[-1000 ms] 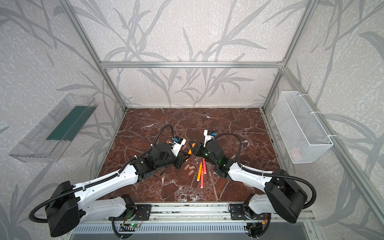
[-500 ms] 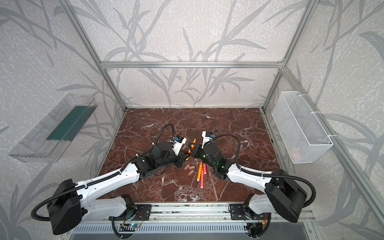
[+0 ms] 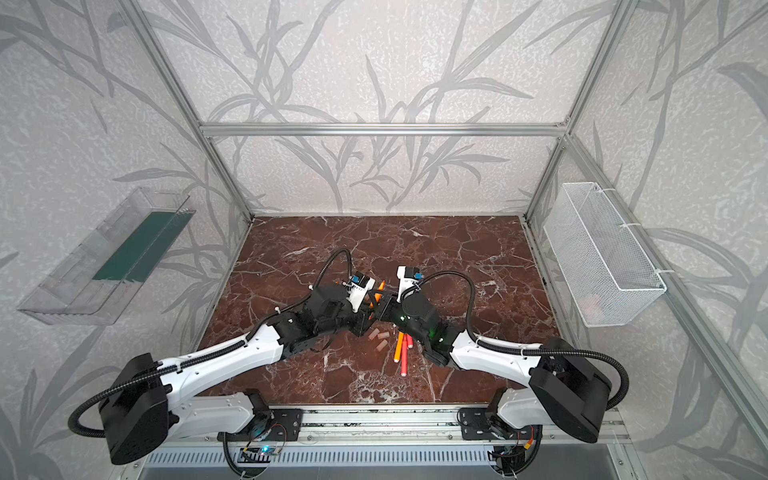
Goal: Insert the pens into the pen caps
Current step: 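Lift the orange marker upright with the left gripper while the right gripper hovers near it, then lower the right gripper onto a pink cap and grasp it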
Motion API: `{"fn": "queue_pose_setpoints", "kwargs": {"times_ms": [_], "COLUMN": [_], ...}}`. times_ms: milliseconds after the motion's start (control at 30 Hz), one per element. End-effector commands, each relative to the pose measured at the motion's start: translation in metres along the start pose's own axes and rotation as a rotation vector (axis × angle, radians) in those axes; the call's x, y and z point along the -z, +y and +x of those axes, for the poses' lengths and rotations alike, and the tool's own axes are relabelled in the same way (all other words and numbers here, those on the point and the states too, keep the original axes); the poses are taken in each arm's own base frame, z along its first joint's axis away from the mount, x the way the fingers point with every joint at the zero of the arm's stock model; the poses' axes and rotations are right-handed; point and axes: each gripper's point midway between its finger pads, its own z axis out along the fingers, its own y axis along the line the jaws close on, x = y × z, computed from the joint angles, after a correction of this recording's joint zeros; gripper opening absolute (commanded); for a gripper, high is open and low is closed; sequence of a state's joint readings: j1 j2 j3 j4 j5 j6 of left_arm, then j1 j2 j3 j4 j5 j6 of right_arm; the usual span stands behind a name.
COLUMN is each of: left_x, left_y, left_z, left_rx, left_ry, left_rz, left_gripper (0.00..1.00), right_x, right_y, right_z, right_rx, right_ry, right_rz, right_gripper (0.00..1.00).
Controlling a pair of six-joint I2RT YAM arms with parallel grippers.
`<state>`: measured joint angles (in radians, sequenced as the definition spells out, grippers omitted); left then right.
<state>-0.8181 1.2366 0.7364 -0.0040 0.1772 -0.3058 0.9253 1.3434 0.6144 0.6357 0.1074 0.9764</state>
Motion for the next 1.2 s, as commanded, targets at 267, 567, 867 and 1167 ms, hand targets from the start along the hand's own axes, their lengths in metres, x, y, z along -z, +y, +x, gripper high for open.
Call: {"fn": "queue_pose_setpoints", "kwargs": {"times_ms": [267,567,867,1167], "left_x": [0.004,0.015,0.046,0.048], "left_y": [-0.003,0.036,0.104,0.147], "left_z": [-0.017,-0.022,-0.018,-0.004], "left_rx": [-0.022,0.016,0.182,0.391], "left_ry": [-0.044,-0.116,-0.227,-0.166], "left_rz": [-0.007,-0.221,-0.431,-0.417], "left_gripper": [0.09,0.00,0.00,0.00], "right_x": [-0.001,0.014,0.053,0.067], "right_y": [0.015,0.004,-0.023,-0.072], "right_z": [0.001,-0.011,-0.031,-0.015], "right_rx": [-0.004,0.078,0.232,0.405], "right_ry": [-0.019,-0.059,-0.099,0.034], "right_rz": [-0.047,0.041,0.243,0.485], "right_gripper": [0.08,0.56,0.83,0.68]}}
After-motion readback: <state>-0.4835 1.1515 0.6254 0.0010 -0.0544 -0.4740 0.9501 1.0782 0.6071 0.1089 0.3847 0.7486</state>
